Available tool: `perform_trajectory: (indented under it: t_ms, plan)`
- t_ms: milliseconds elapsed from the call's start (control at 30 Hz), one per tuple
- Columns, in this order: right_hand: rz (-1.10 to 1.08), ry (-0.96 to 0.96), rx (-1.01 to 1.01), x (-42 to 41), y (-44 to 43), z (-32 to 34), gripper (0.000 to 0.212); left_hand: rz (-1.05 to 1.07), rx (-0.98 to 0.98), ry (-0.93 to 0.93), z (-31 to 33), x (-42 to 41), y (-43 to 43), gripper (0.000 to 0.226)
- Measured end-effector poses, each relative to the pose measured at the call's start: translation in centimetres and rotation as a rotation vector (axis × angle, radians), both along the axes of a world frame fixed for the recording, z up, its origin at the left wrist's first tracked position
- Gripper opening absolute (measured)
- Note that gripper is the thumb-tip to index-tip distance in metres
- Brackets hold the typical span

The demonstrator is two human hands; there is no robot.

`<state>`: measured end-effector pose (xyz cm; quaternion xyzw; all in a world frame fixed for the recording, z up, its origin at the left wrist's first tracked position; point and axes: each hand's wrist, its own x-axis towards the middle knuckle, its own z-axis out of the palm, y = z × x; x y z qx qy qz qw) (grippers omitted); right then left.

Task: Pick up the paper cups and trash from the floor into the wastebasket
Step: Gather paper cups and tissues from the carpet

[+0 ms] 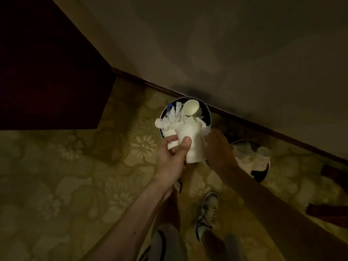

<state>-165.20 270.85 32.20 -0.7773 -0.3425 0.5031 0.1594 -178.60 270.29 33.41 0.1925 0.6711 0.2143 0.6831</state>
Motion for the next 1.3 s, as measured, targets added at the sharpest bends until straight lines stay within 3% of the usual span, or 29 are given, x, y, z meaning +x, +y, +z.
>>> perform_trajectory:
  t_ms: [167,333,500,767,933,1067,1200,1300]
  plan:
    - [0.085,0.007,-0.067,0.3,4.4,-7.5,0.03,-0.126,0.034,0.127,-8.6,-0.2,5.0,0.045]
    - [0.119,-0.105,0.04,0.7,6.4,-11.9,0.044,-0.265,0.18,0.324,-14.4,0.1,8.2,0.054]
    - [0.161,-0.17,0.022,1.8,6.5,-15.0,0.036,-0.347,0.105,0.331,-17.2,0.4,8.2,0.059]
    - [0.239,-0.22,-0.017,2.5,7.0,-16.4,0.046,-0.385,0.158,0.378,-17.5,-0.2,7.9,0.06]
    - [0.251,-0.21,-0.038,3.7,6.4,-15.0,0.049,-0.372,0.184,0.381,-14.9,-1.2,7.6,0.054]
    - [0.339,-0.282,0.059,4.5,4.7,-11.3,0.032,-0.424,0.274,0.461,-10.8,-2.0,7.1,0.025]
    - [0.323,-0.185,0.186,3.7,2.0,-3.7,0.008,-0.646,0.42,0.608,-0.8,-3.6,6.3,0.024]
    - [0.378,-0.131,0.353,2.3,-1.2,5.2,0.022,-0.797,0.565,0.741,10.6,-5.1,4.6,0.026]
